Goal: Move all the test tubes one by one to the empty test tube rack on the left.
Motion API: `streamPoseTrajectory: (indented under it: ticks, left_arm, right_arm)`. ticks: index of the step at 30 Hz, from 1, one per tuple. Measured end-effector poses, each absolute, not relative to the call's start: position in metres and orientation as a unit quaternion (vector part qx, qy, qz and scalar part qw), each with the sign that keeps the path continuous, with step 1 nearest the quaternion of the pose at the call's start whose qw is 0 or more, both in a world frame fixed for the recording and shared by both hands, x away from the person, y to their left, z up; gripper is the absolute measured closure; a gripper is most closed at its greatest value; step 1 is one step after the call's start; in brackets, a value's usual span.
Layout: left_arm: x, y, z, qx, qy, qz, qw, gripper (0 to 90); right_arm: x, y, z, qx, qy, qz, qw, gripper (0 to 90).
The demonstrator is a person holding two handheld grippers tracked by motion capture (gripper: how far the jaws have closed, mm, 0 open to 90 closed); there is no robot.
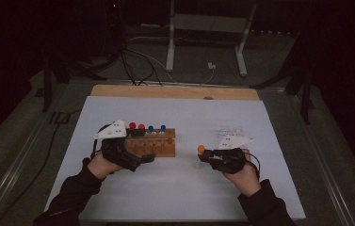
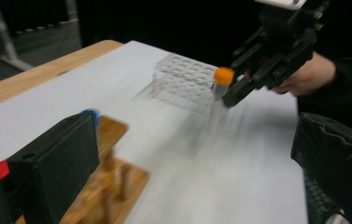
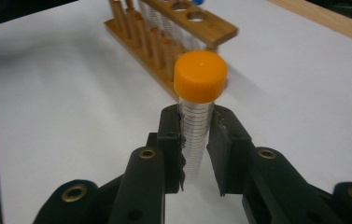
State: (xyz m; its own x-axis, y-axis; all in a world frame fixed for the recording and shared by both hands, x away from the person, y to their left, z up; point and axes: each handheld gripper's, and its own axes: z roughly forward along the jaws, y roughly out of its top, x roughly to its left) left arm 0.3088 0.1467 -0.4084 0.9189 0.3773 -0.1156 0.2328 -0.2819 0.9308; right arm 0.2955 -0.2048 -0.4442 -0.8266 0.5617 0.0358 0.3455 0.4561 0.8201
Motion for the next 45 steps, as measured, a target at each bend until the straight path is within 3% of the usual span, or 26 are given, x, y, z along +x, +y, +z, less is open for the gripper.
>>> streamPoseTrajectory:
  ticks: [12, 22, 42, 45]
  left_arm:
    - [0.313, 0.088, -0.406, 0.800, 0.152, 0.028, 0.580, 7.7]
    - [0.316, 0.060, -0.419, 0.803, 0.147, 0.014, 0.577, 36.6]
    - [0.320, 0.039, -0.431, 0.818, 0.127, 0.002, 0.561, 69.4]
    - [0.320, 0.039, -0.431, 0.817, 0.127, 0.007, 0.562, 70.8]
  right_arm:
    - [0.284, -0.193, -0.445, 0.249, 0.850, 0.450, 0.111, 75.5]
    - [0.282, -0.191, -0.441, 0.241, 0.849, 0.456, 0.115, 75.5]
    - [0.279, -0.189, -0.437, 0.239, 0.848, 0.457, 0.119, 75.4]
    - [0.279, -0.189, -0.438, 0.242, 0.848, 0.456, 0.119, 75.4]
